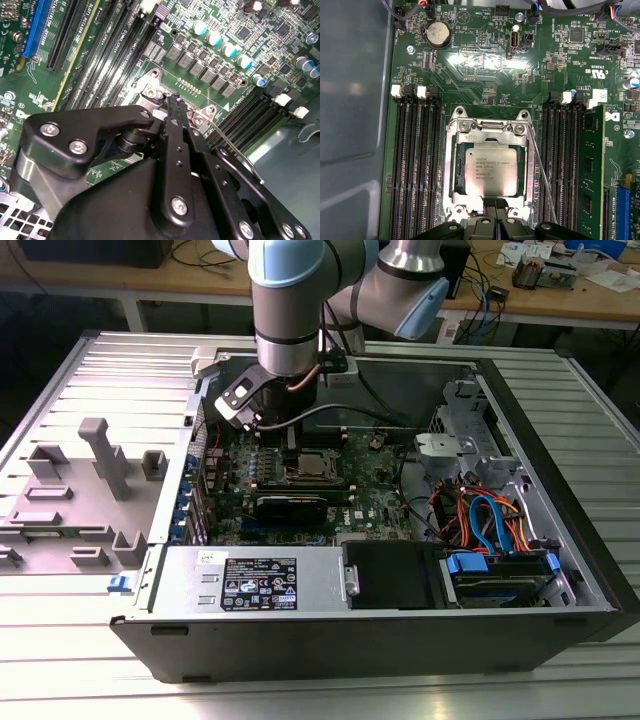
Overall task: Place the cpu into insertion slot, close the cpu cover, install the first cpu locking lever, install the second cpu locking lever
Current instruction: 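Close the cpu cover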
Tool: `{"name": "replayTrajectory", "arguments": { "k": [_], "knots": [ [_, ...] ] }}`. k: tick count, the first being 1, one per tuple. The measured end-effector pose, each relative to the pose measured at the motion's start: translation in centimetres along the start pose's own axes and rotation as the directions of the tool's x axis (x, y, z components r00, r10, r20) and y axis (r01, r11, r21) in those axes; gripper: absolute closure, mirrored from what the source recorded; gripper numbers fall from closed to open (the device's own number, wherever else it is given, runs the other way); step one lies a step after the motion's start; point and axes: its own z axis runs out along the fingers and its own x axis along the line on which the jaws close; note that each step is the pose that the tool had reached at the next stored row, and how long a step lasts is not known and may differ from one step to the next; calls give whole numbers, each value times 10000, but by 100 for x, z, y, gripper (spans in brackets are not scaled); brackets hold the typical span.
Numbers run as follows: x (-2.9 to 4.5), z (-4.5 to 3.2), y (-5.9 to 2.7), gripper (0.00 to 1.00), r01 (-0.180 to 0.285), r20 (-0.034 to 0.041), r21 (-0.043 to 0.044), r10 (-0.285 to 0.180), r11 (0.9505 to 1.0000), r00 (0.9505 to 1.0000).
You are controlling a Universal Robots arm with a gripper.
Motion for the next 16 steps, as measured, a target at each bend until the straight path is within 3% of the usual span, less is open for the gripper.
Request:
{"name": "replayTrajectory", "arguments": {
  "k": [6,11,16],
  "knots": [
    [-3,-8,51,89,-1,-1,-3,1,10000,10000],
    [-14,-1,279,89,-1,-2,-4,1,10000,10000],
    [-16,0,308,89,-2,-1,-3,2,10000,10000]
  ]
}}
